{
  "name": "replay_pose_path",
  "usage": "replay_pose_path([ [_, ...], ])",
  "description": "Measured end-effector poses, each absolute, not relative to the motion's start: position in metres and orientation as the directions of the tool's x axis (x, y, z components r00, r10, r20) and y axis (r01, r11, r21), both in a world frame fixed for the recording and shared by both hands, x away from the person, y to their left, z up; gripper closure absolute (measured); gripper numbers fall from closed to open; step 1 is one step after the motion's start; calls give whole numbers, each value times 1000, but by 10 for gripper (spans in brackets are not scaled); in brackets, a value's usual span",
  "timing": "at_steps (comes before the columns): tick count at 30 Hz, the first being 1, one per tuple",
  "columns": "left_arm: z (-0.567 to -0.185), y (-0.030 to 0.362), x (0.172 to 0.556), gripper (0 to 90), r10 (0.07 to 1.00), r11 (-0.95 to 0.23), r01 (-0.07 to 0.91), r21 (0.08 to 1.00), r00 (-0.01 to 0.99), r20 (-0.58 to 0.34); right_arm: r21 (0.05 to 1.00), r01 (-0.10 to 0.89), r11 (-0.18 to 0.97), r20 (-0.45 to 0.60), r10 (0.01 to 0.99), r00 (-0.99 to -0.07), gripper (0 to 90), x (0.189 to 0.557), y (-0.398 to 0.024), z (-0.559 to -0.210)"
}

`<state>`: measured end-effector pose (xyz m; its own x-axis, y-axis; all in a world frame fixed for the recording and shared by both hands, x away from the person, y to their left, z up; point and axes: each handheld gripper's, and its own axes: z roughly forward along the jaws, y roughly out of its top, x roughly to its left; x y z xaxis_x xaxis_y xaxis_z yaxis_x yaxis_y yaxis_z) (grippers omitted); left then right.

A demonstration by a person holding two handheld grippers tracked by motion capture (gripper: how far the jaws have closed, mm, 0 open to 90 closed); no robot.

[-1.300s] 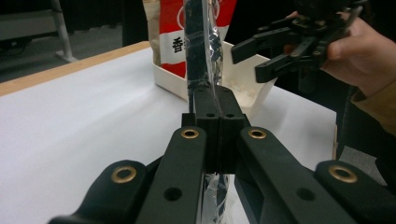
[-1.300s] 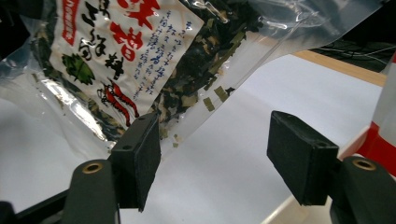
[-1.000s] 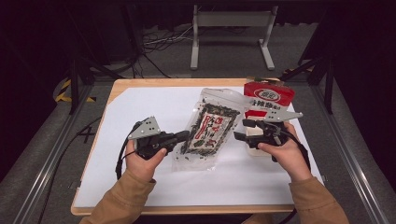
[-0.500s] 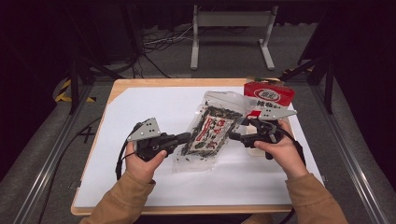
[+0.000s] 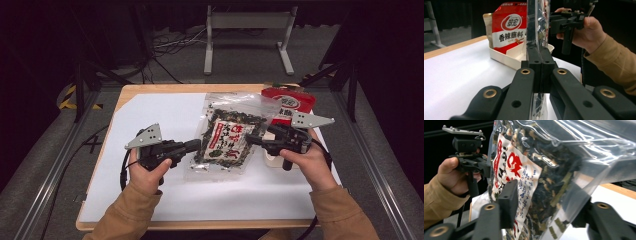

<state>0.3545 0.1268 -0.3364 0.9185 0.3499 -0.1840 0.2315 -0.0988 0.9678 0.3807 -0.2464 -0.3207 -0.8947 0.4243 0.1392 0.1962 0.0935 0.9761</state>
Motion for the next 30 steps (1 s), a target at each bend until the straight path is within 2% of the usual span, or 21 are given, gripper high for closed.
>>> replay_pose_path([
  [2,-337,122,354,900,349,-118,217,969,923,-164,969,213,124,155,366,-918,581,378,-242,-319],
  [4,-338,119,353,900,368,-139,211,968,918,-147,967,190,170,130,308,-942,641,372,-233,-318],
  [7,-339,122,355,899,352,-118,226,967,920,-172,970,130,204,65,298,-952,668,365,-227,-312],
  [11,-336,120,353,880,365,-125,200,972,920,-142,967,105,232,34,291,-956,688,363,-228,-304],
  [13,-336,119,354,854,375,-122,197,973,916,-139,967,97,235,27,285,-958,705,362,-230,-300],
  [15,-336,120,355,754,383,-131,200,971,914,-136,967,94,238,25,276,-961,731,361,-233,-294],
  [19,-336,123,357,622,393,-141,220,965,907,-149,967,84,242,7,302,-953,732,361,-243,-285],
  [22,-335,130,358,561,410,-164,222,961,901,-139,964,66,258,-24,332,-943,732,361,-255,-273],
  [26,-338,140,360,509,438,-195,231,953,890,-126,957,50,287,-64,374,-925,732,361,-273,-255],
  [30,-342,148,361,506,454,-200,250,948,880,-136,950,40,310,-96,411,-907,732,360,-289,-241],
])
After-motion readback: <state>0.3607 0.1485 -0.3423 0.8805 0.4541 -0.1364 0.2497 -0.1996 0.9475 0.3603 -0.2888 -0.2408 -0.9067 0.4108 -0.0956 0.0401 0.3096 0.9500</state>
